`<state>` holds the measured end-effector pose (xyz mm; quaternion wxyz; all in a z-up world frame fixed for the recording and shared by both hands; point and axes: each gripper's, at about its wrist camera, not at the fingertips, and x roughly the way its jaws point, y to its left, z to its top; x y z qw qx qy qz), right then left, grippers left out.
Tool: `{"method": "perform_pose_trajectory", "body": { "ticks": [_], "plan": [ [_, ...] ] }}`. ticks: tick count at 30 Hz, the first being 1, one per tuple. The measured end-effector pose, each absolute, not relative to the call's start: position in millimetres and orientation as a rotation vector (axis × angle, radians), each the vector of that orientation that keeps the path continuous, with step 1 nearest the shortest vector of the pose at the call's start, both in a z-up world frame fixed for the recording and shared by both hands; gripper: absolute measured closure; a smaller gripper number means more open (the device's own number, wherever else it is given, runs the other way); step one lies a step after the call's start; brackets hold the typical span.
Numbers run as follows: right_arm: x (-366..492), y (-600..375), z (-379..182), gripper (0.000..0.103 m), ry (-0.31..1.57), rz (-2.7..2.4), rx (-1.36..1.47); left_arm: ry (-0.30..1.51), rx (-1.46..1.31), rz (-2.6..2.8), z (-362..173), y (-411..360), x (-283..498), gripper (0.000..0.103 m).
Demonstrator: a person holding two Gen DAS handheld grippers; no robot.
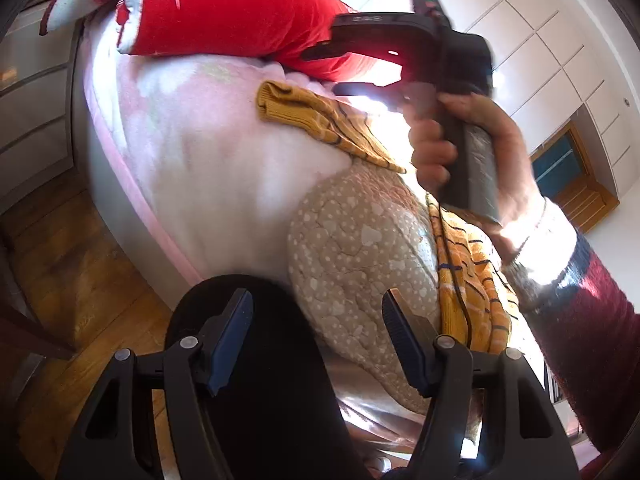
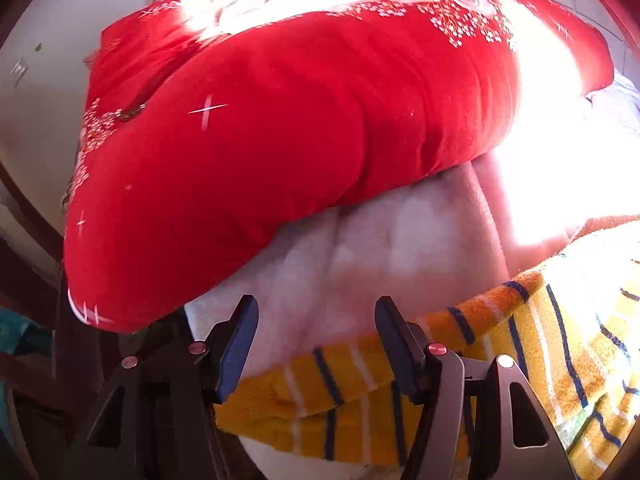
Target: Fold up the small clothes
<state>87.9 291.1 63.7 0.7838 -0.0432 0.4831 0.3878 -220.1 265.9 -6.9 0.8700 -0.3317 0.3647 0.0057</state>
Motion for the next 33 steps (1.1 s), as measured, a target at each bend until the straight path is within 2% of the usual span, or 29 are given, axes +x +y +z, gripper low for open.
{"method": "perform_pose_trajectory", "body": {
  "ticks": [6, 15, 21, 22, 23, 24, 25, 26, 28, 33],
  "plan": [
    [21, 277, 71, 0.034, 0.982, 0.935, -0.237, 0.776, -0.73, 0.05, -19, 281, -223, 0.036],
    [39, 310, 33, 0.034, 1.066, 0.882, -0.292, 0.749, -0.724, 0.033, -13, 282, -222, 0.036],
    [27, 345, 27, 0.021, 0.985, 0.821, -0.445, 0.758, -0.718, 0.025, -12, 280, -219, 0.036],
    [24, 350, 25, 0.024, 0.971, 0.802, -0.479, 0.761, -0.718, 0.025, -12, 279, -219, 0.036],
    [23, 352, 24, 0.037, 0.961, 0.792, -0.494, 0.762, -0.717, 0.025, -12, 279, -220, 0.036],
    [22, 349, 26, 0.046, 0.956, 0.79, -0.482, 0.761, -0.717, 0.026, -10, 279, -220, 0.036],
    [24, 344, 29, 0.062, 0.961, 0.796, -0.444, 0.757, -0.715, 0.025, -9, 278, -220, 0.036],
    [27, 337, 36, 0.083, 0.964, 0.788, -0.407, 0.756, -0.711, 0.025, -8, 278, -220, 0.036],
    [37, 320, 54, 0.089, 0.955, 0.774, -0.322, 0.757, -0.697, 0.026, -6, 277, -218, 0.036],
    [66, 231, 117, 0.09, 0.866, 0.713, -0.102, 0.745, -0.654, 0.008, 11, 265, -211, 0.036]
  ]
}}
